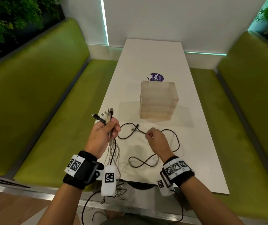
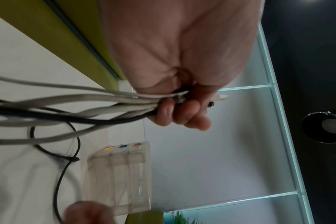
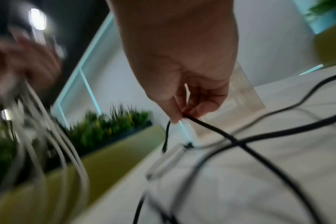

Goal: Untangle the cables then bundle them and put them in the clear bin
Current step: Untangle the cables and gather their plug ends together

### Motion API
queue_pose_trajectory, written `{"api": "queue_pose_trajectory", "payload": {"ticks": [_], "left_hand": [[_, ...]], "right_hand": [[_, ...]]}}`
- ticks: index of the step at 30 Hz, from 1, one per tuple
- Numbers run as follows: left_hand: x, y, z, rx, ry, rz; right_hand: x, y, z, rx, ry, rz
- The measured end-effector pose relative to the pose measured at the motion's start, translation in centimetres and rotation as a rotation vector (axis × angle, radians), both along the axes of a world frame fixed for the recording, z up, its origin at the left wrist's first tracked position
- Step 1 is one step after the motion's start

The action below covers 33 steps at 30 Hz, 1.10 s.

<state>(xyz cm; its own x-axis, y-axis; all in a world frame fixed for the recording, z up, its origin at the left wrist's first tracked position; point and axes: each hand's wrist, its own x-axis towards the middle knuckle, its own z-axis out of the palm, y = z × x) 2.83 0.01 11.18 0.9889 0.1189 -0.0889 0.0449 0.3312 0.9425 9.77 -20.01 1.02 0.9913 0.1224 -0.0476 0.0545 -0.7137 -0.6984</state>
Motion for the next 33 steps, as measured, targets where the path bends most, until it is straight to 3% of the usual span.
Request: {"api": "queue_pose_trajectory", "payload": {"ticks": [3,6,11,18,25,33], "left_hand": [[0.6,-0.4,-0.3,0.033,0.004,0.041],[1.4,-1.0,-0.6,0.018,0.006,0.042],[1.5,-2.2,-0.3,-0.059,0.002,0.013],[1.1,-2.2,-0.6,-0.195,-0.022,0.006],[0.9,-2.3,-0.8,-0.195,-0.037,-0.005],[0.8,-2.6,-1.0,-0.142,-0.061,-0.021]], "right_hand": [[-1.5,0.4,4.9,0.468,-0.047,-0.024],[-3.3,1.3,8.0,0.657,-0.046,0.110],[-4.6,2.7,8.1,0.615,0.004,0.201],[-5.0,3.7,7.9,0.698,0.081,0.076],[-5.2,4.0,8.3,0.819,0.179,0.019],[-5.6,4.0,8.4,0.773,0.173,0.074]]}}
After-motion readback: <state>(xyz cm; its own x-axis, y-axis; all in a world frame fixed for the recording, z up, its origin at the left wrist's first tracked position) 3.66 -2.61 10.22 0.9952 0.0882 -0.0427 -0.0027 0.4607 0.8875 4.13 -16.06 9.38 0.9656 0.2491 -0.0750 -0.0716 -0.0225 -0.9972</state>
